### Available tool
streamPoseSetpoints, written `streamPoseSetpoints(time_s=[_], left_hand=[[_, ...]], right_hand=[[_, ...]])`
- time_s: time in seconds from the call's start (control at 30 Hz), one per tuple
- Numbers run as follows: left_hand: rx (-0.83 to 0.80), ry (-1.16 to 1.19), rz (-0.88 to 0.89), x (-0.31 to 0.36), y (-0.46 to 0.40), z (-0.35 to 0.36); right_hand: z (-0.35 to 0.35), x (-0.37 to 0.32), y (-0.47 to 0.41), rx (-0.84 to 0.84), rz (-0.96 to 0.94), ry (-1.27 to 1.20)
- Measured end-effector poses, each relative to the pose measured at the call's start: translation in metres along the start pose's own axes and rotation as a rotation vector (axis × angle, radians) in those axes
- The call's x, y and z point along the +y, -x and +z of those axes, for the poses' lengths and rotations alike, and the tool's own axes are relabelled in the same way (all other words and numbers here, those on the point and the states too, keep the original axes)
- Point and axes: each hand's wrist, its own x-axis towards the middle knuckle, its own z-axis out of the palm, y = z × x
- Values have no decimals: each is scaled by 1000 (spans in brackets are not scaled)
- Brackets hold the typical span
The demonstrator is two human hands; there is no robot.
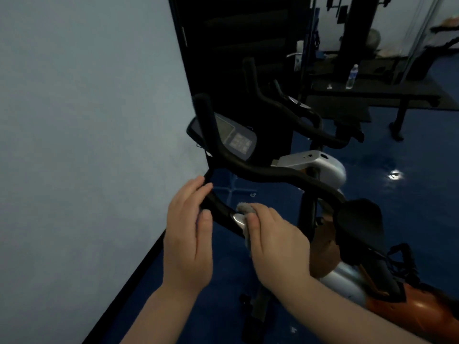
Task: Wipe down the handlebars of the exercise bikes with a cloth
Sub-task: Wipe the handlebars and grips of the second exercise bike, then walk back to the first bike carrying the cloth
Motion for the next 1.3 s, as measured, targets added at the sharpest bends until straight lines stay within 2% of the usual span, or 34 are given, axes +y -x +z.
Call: streamPoseSetpoints(time_s=[0.13,0.2,0.27,0.33,0.5,0.7,0.8,1.0,1.3], left_hand=[[46,264,-222,4,-1,-11],[50,372,-294,5,-3,-15],[33,441,-325,7,-5,-18],[-18,480,-329,7,-4,-22],[-138,480,-251,0,6,-33],[-211,421,-236,-13,37,-24],[-309,425,-286,-14,59,-13],[-541,396,-361,2,98,18],[-916,327,-225,67,140,105]], right_hand=[[12,-44,-27,10,-58,-1],[18,-63,-36,33,7,-209],[21,-77,-41,128,43,-424],[23,-81,-38,197,2,-495],[23,-57,-19,356,-261,-393],[24,-33,11,417,-276,-145],[17,-9,36,419,-185,-85],[-7,42,88,297,118,-142],[-47,137,192,278,553,-180]])
